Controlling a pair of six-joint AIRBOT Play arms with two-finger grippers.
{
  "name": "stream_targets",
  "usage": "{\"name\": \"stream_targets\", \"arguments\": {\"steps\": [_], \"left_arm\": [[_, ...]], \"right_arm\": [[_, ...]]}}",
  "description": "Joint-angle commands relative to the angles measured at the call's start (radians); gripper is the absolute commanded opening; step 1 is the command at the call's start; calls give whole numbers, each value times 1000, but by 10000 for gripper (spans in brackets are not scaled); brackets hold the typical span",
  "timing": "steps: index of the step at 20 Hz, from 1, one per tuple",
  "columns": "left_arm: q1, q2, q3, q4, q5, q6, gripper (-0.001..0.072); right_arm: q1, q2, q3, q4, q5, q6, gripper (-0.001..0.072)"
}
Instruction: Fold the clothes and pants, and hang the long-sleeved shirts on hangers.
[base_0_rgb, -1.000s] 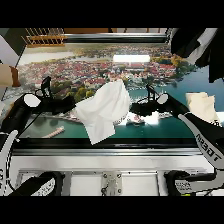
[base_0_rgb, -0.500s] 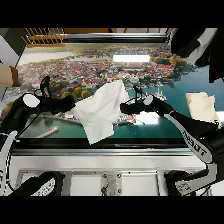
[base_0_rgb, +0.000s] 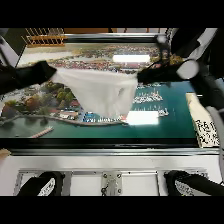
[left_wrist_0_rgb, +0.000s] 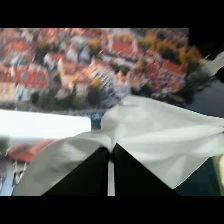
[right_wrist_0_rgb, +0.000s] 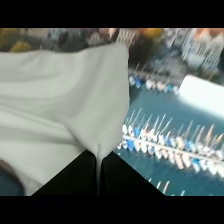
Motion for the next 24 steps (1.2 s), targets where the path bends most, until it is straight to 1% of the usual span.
{"name": "stream_targets", "arguments": {"steps": [1, 5, 7, 10, 12, 14, 17, 18, 20, 22, 24], "left_arm": [[-68, 146, 171, -8, 14, 0, 9], [-164, 262, 224, -7, 58, -4, 9], [-187, 295, 223, -6, 63, -26, 9], [-190, 317, 223, -7, 61, -40, 9], [-190, 314, 223, -7, 48, -56, 9], [-190, 282, 223, -3, 5, -66, 9], [-189, 167, 221, 1, -103, -74, 9], [-189, 109, 221, 2, -138, -73, 9], [-189, -24, 221, 21, -180, -69, 9], [-188, -164, 221, 95, -161, -58, 9], [-169, -301, 221, 131, -53, -58, 9]], "right_arm": [[-16, 225, 129, -60, 93, -2, 8], [-16, 413, 130, -51, 93, 20, 8], [-16, 471, 130, -52, 93, 40, 8], [-16, 519, 130, -54, 92, 50, 8], [-16, 524, 130, -53, 85, 92, 8], [-16, 507, 130, -36, 72, 120, 9], [-16, 411, 130, 29, 65, 160, 9], [-16, 355, 130, 49, 68, 159, 8], [-16, 226, 130, 39, 64, 154, 9], [-16, 78, 130, -18, 19, 119, 9], [-17, -69, 130, -77, -95, 102, 10]]}}
